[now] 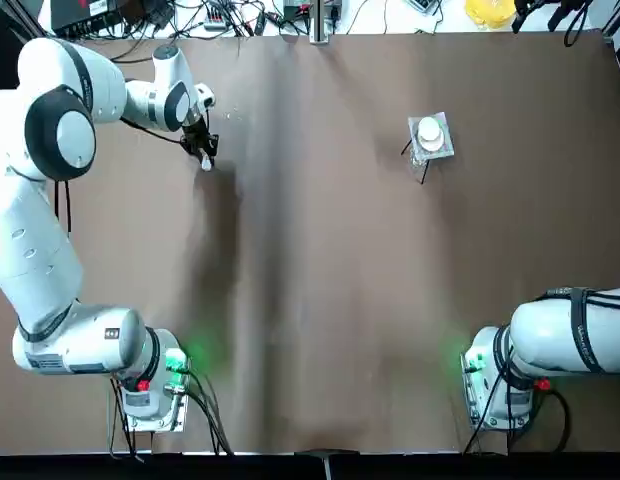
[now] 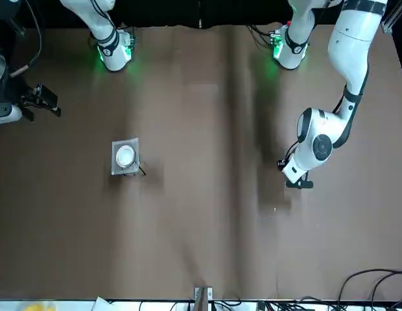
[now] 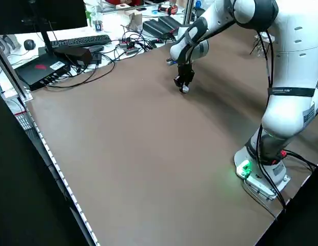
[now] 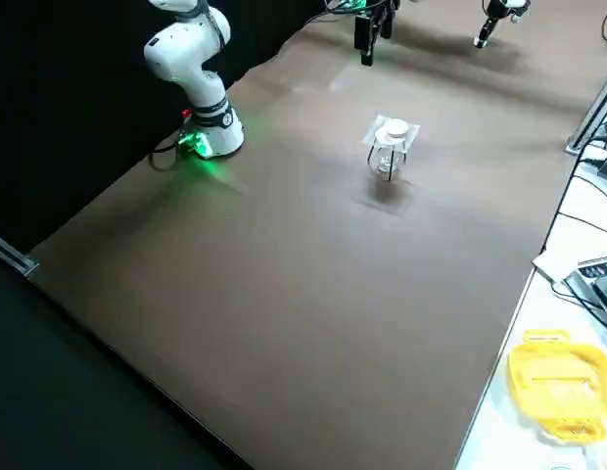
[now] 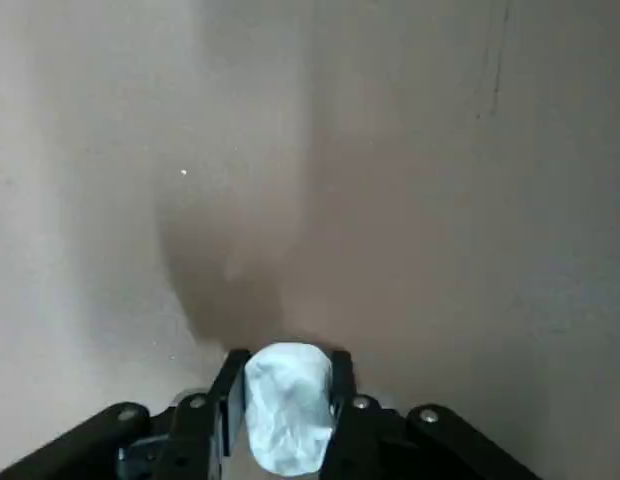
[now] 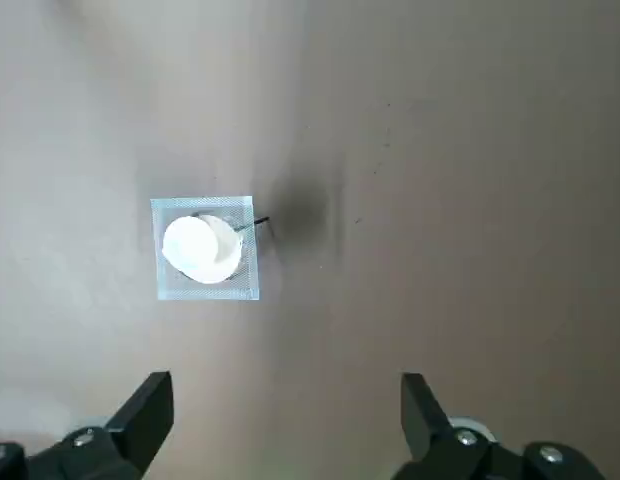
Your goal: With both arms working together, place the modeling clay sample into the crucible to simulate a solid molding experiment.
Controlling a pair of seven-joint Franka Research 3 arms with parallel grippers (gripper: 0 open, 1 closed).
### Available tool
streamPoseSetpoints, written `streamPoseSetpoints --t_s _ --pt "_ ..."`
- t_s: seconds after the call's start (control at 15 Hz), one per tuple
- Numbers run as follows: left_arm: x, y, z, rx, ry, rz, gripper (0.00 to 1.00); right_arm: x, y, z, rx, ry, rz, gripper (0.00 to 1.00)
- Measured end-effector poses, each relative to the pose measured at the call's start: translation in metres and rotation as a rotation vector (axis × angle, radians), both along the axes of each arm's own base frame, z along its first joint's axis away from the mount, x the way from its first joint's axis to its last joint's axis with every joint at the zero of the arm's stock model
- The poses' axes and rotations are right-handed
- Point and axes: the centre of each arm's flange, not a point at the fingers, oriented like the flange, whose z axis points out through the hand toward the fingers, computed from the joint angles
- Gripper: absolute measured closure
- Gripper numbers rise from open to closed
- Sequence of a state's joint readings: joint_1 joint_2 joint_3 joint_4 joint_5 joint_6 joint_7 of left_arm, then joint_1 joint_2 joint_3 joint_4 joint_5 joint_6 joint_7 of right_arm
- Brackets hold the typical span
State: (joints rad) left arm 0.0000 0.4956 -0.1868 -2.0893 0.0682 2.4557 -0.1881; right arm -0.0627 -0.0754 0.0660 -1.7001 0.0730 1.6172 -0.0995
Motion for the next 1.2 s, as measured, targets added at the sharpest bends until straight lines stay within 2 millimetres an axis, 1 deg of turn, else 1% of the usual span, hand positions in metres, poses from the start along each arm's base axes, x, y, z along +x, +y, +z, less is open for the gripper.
streamPoseSetpoints --t_s 0.27,0.33,0.4,0.53,0.67,0.87,1.0,1.2 --pt "0.000 0.000 0.000 0.001 0.003 0.000 0.63 0.000 0.000 -0.003 0.000 0.006 0.000 0.00" --pt "0.000 0.000 0.001 0.002 0.005 0.000 0.69 0.000 -0.001 -0.004 0.000 0.005 -0.001 0.00" --pt "0.001 0.000 0.002 0.002 0.003 0.000 0.70 0.000 -0.001 -0.004 0.000 0.004 -0.002 0.00" --pt "0.004 0.000 0.010 0.006 0.005 0.015 0.70 0.000 -0.001 -0.005 0.000 0.005 -0.002 0.00" --pt "0.013 -0.003 0.030 0.020 0.024 0.038 0.70 0.000 -0.001 -0.008 0.000 0.011 -0.002 0.00" --pt "0.030 -0.017 0.074 0.042 0.046 0.071 0.70 0.001 -0.001 -0.010 0.000 0.006 -0.003 0.00" --pt "0.038 -0.039 0.100 0.051 0.049 0.089 0.70 0.001 -0.001 -0.010 -0.001 0.002 -0.003 0.00" --pt "0.040 -0.082 0.127 0.053 0.042 0.101 0.70 0.001 0.000 -0.011 -0.001 0.006 0.000 0.00"
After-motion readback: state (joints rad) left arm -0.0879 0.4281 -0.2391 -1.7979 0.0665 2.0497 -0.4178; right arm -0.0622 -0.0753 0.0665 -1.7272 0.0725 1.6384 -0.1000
